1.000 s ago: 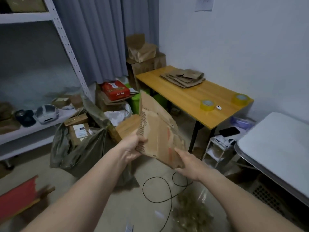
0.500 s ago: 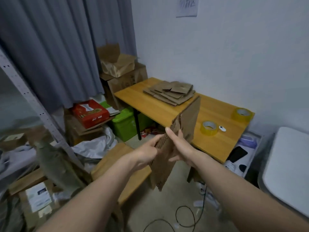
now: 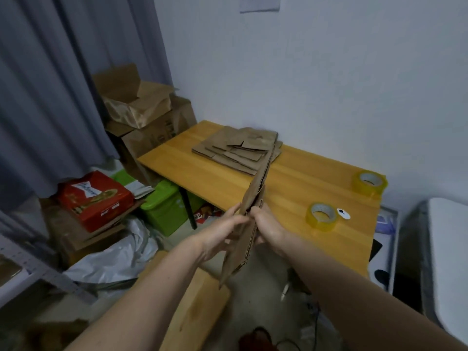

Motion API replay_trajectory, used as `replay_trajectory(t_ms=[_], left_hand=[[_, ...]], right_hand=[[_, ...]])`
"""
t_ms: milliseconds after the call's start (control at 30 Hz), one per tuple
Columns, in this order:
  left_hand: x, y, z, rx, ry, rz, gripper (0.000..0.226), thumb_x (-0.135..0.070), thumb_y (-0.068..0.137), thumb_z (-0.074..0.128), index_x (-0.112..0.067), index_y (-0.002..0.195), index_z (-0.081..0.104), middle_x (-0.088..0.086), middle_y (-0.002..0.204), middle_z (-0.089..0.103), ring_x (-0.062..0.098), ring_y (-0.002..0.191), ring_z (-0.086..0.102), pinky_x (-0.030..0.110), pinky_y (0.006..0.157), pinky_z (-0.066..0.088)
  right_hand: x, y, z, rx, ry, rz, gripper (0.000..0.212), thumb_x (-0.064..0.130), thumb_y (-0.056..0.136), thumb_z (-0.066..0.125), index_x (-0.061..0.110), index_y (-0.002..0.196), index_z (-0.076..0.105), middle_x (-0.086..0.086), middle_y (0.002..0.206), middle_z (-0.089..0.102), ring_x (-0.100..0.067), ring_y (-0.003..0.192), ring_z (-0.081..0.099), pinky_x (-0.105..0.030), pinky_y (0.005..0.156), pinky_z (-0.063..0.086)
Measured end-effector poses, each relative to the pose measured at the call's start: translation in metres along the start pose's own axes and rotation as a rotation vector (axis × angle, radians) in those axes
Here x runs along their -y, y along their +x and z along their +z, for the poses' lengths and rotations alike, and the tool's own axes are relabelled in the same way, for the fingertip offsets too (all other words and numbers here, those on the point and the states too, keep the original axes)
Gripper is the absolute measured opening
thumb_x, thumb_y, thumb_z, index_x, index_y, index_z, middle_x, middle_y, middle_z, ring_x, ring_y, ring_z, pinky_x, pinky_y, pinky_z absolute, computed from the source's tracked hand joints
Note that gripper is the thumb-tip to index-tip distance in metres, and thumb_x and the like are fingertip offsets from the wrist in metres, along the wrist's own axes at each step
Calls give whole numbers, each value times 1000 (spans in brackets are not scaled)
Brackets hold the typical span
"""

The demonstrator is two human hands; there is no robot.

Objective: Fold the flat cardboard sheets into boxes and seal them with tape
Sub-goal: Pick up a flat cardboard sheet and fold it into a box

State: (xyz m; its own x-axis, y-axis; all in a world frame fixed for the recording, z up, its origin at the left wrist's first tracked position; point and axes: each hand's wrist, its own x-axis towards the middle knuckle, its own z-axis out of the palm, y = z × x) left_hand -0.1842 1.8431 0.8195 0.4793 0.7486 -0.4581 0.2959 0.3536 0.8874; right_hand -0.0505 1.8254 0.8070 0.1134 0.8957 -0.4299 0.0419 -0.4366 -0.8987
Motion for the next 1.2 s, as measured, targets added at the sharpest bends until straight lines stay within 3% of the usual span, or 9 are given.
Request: replay_trajectory(t_ms=[133, 333, 533, 667, 767, 1000, 1067, 1133, 1200], left_hand=[[-21, 60, -27, -31, 35, 5, 44, -56, 94, 47, -43, 136, 47, -10, 127, 58, 16, 120, 53, 50, 102, 45], [-84, 174, -47, 4, -8, 0, 39, -56, 95, 44, -38, 128, 54, -14, 124, 58, 20, 115, 56, 44, 99, 49], [-133, 269, -51, 14, -38, 5, 45, -55, 93, 48, -39, 134, 41, -6, 128, 56, 21, 99, 60, 32, 74, 54], [-142, 308, -45, 98, 15, -29, 54, -57, 91, 50, -41, 141, 39, -1, 135, 52, 22, 102, 58, 31, 72, 56], [-154, 332, -37, 144, 34, -76, 56, -57, 90, 52, -38, 141, 42, 3, 131, 56, 21, 106, 61, 35, 73, 57], [-178, 384, -20, 295, 117, -151, 53, -57, 89, 54, -42, 138, 42, 8, 129, 54, 31, 106, 56, 32, 60, 57], [-184, 402, -20, 339, 144, -178, 49, -61, 86, 55, -47, 132, 44, 0, 121, 57, 29, 103, 62, 29, 58, 56], [-189, 421, -22, 392, 165, -198, 39, -64, 84, 56, -49, 119, 53, -4, 113, 61, 24, 99, 63, 26, 56, 55], [-195, 439, -28, 440, 189, -222, 28, -67, 82, 57, -50, 104, 59, -7, 108, 64, 20, 96, 63, 25, 54, 55]], right_hand=[[29, 57, -5, 22, -82, -61, 49, 32, 97, 37, 19, 143, 26, -7, 136, 47, -22, 104, 59, -25, 49, 50], [77, 159, -56, 37, -81, -116, 44, 31, 98, 33, 27, 141, 24, -5, 136, 45, -23, 102, 57, -26, 49, 52], [115, 238, -102, -44, -21, -78, 64, 37, 94, 44, 17, 148, 16, -14, 144, 39, -38, 113, 55, -30, 47, 54], [122, 260, -119, -52, -44, -46, 52, 35, 97, 44, 18, 142, 25, -7, 131, 49, -27, 101, 61, -38, 54, 60], [123, 272, -135, -59, -41, -28, 41, 35, 99, 40, 22, 137, 29, -3, 121, 51, -14, 85, 60, -34, 50, 58], [117, 299, -169, -139, 10, 25, 55, 42, 94, 48, 23, 142, 28, 6, 115, 51, -13, 95, 56, -39, 58, 60], [117, 307, -174, -165, 27, 14, 47, 40, 91, 53, 26, 134, 39, 4, 123, 51, -14, 100, 56, -40, 59, 60], [118, 314, -178, -166, 60, -5, 23, 38, 89, 58, 43, 111, 51, 11, 116, 54, -7, 97, 53, -36, 59, 60], [122, 321, -180, -191, 162, -8, 21, 34, 88, 62, 50, 95, 50, 17, 107, 55, -2, 92, 52, -36, 60, 59]])
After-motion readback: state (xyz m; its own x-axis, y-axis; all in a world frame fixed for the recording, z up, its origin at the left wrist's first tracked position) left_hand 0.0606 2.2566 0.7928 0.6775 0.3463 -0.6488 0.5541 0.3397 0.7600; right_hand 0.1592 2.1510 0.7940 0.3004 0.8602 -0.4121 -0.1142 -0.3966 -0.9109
